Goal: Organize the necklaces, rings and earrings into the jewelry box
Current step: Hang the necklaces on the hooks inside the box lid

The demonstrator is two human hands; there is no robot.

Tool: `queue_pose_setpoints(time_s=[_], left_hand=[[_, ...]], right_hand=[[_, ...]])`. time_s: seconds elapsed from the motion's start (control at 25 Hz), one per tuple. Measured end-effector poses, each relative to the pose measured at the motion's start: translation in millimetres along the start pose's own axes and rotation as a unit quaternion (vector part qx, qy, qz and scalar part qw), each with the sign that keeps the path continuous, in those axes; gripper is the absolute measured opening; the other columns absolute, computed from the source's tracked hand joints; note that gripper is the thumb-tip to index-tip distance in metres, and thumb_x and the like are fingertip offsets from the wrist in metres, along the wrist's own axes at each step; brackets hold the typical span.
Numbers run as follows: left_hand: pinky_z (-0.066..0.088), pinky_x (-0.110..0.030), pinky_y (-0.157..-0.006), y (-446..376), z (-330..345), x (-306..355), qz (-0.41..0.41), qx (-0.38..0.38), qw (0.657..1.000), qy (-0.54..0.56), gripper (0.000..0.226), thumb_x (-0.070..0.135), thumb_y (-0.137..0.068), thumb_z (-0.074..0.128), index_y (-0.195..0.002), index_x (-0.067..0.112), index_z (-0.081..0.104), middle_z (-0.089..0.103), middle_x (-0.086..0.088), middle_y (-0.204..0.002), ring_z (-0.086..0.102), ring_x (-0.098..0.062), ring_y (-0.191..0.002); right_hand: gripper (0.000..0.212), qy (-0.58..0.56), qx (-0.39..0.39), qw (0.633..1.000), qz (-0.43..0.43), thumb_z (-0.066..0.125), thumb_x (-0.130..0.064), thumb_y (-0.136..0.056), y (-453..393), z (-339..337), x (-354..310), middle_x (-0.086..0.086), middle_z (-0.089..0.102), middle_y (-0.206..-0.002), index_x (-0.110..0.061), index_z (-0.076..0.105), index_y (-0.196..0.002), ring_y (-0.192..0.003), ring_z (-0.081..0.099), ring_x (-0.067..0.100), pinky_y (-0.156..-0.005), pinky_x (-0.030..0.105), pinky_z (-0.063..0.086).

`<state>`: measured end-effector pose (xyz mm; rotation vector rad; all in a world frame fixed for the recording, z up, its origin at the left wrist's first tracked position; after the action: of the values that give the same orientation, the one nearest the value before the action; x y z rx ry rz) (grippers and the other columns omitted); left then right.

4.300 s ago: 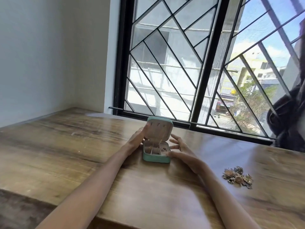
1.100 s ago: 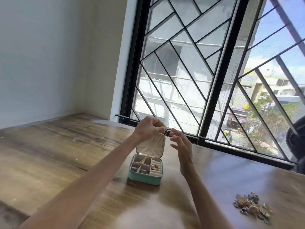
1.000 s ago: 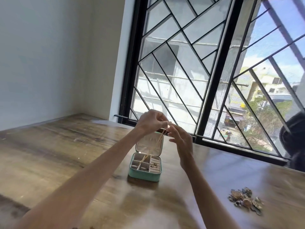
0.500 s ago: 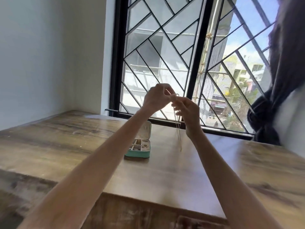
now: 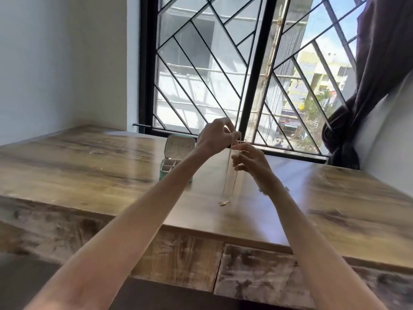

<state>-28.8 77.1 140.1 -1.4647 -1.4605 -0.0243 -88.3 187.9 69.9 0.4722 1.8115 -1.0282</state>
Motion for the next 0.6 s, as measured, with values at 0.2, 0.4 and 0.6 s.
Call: queue_pose_setpoints(time_s=[0.2,0.4,0.6], left_hand=[[0.056,-0.032,-0.067,-8.2,-21.7,-21.6,-0.067,0.053,0.986,0.145,0.011,0.018,-0.084,0.057,-0.074,0.017,0.052,0.074,-0.003,-0.076,0.062,-0.016,-0.056],[0.048,-0.023,-0.049,-4.5,-40.5,-60.5,-0.148,0.116,0.946,0.264,0.008,0.012,-0.087,0.053,-0.080,0.014,0.050,0.071,-0.008,-0.078,0.054,-0.014,-0.047],[0.049,-0.029,-0.053,4.5,-43.5,-98.4,-0.222,0.149,0.878,0.398,0.007,0.011,-0.089,0.048,-0.082,0.011,0.048,0.069,-0.009,-0.077,0.054,-0.016,-0.043]], right_hand=[[0.014,0.096,-0.059,0.992,0.064,0.065,-0.011,-0.087,-4.2,8.4,26.5,0.004,0.062,-0.078,-0.006,0.063,-0.100,-0.072,0.059,0.012,-0.074,0.027,0.052],[0.007,0.117,-0.059,0.985,0.109,0.064,-0.007,-0.087,-2.4,5.0,50.7,0.005,0.063,-0.078,-0.005,0.063,-0.093,-0.071,0.060,0.012,-0.071,0.023,0.051],[0.008,0.027,0.010,0.990,0.136,0.064,-0.010,-0.087,1.2,-4.2,67.2,0.005,0.062,-0.076,-0.004,0.065,-0.092,-0.071,0.059,0.013,-0.066,0.018,0.053]])
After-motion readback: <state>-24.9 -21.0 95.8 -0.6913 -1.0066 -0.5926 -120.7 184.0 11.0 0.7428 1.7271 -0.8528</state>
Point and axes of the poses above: each hand's wrist, its own y-axis away from the middle knuckle, its own z-axis out of the palm, x = y × z, the point moved 8 cm from there along -y, towards the middle knuckle
